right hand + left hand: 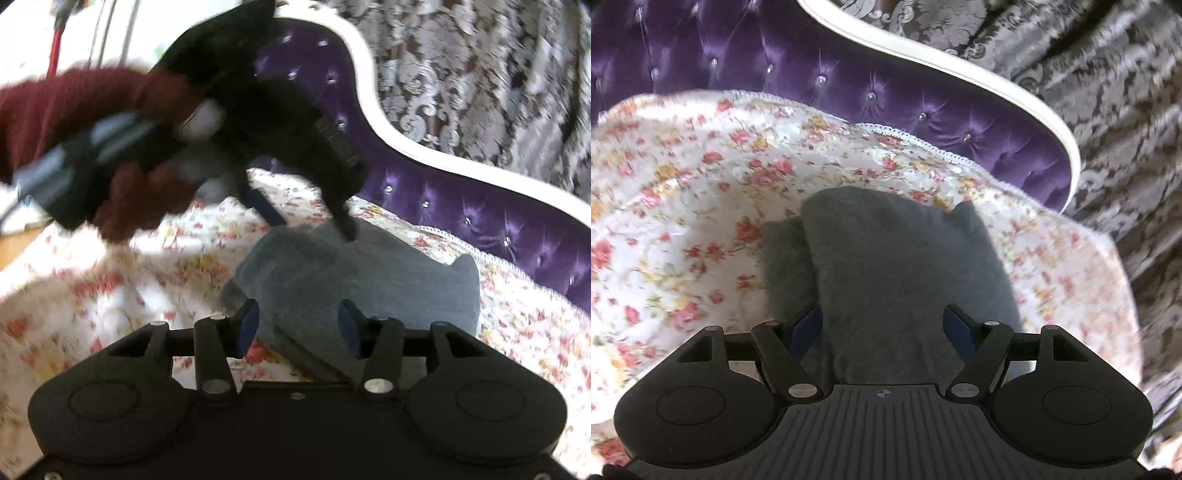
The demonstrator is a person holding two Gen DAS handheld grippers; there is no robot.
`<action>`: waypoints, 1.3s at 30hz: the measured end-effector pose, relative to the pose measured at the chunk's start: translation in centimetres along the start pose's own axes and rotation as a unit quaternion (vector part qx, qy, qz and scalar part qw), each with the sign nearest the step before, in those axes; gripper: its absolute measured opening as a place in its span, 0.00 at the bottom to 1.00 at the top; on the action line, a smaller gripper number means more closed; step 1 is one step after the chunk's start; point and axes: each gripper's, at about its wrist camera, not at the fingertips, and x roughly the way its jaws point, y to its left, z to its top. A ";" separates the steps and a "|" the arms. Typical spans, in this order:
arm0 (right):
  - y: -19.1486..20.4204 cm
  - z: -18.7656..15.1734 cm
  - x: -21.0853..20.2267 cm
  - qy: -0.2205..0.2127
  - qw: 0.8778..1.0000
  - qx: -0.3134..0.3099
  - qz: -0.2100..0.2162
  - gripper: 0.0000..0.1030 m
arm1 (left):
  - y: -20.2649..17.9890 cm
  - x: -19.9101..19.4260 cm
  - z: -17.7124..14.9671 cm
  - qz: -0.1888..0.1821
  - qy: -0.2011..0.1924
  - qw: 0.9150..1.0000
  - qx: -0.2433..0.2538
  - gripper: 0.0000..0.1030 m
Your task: Fold small clothes
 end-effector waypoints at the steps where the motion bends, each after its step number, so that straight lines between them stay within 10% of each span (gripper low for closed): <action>1: 0.2 0.1 0.4 -0.001 1.000 -0.010 -0.002 0.55 | 0.2 0.4 0.4 0.003 0.006 1.000 -0.002 0.69; 8: 2.2 0.9 3.7 0.010 0.996 -0.086 -0.020 0.61 | 1.3 3.6 1.5 0.036 0.047 0.998 -0.002 0.68; 11: 2.4 0.9 4.5 0.016 0.995 -0.099 -0.028 0.60 | 1.8 3.8 1.5 0.045 0.021 0.999 -0.008 0.49; 13: 2.3 0.8 4.6 0.014 0.995 -0.095 -0.026 0.41 | 2.2 3.8 1.5 0.019 0.009 1.000 -0.019 0.17; 15: 2.0 0.9 4.7 0.014 0.996 -0.086 -0.024 0.10 | 2.3 3.7 1.3 -0.002 -0.008 1.000 -0.021 0.11; 25: 2.5 1.8 4.5 0.013 0.999 -0.033 0.039 0.10 | 3.1 1.8 0.6 0.067 -0.028 0.997 0.019 0.07; 30: 1.4 0.5 5.5 0.044 0.998 0.010 0.051 0.24 | 4.0 2.7 -0.3 0.067 -0.028 0.997 0.021 0.10; 33: -0.6 0.7 3.1 0.016 0.996 0.047 0.079 0.59 | 3.2 1.2 0.2 0.084 -0.049 0.994 0.045 0.25; 39: -5.7 0.9 -0.6 -0.016 0.990 0.113 0.085 0.69 | 0.0 -2.9 -0.3 0.108 -0.129 0.978 0.120 0.44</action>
